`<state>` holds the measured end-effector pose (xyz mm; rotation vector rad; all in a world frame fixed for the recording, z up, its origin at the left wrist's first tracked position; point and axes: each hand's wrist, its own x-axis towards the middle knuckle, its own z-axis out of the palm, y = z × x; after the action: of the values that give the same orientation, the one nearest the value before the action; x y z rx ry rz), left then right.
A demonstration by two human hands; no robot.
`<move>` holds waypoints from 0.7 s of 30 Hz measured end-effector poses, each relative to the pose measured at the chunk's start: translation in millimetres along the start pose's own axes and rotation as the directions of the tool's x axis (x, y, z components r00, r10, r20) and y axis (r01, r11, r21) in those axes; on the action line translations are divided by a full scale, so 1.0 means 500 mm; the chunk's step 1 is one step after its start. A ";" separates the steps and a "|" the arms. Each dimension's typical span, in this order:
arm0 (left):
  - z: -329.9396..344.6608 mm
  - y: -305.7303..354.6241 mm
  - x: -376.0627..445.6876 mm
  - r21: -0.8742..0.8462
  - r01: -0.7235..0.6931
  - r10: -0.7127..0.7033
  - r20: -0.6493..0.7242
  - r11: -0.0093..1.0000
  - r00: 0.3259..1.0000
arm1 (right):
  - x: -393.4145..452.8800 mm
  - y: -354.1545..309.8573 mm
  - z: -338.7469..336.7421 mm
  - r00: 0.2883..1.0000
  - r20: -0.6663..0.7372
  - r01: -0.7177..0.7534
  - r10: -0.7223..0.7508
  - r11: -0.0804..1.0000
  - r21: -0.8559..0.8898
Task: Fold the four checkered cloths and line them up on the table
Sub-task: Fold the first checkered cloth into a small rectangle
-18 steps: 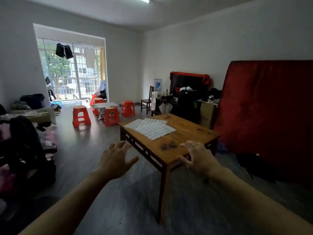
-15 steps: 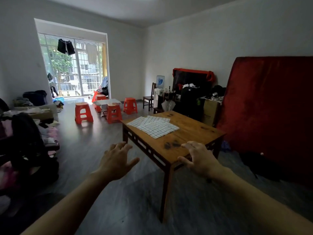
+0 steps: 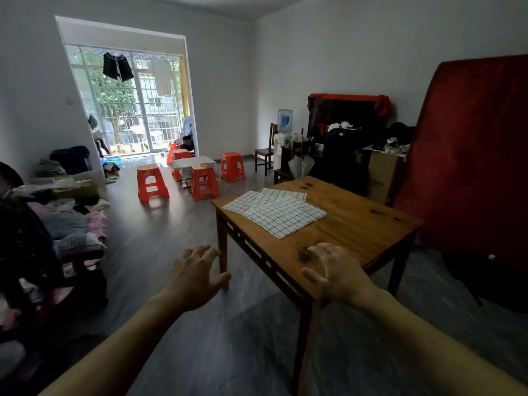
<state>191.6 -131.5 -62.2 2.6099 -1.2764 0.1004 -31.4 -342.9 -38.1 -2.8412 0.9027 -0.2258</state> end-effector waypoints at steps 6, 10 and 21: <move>0.016 -0.021 0.209 0.002 0.039 -0.039 0.022 0.999 0.999 | 0.226 0.043 0.030 0.999 0.036 0.010 -0.012 0.999 0.033; 0.022 -0.040 0.309 -0.015 0.050 -0.050 0.042 0.999 0.998 | 0.345 0.043 0.047 0.998 0.056 0.028 -0.029 0.999 0.020; 0.087 -0.227 0.628 -0.150 0.025 -0.022 0.022 0.988 1.000 | 0.677 -0.012 0.151 0.997 0.077 0.014 -0.010 0.999 -0.052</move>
<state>472.9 -316.3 -73.3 2.5030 -1.2096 -0.0252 259.5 -527.4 -77.8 -2.8815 0.8894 -0.0956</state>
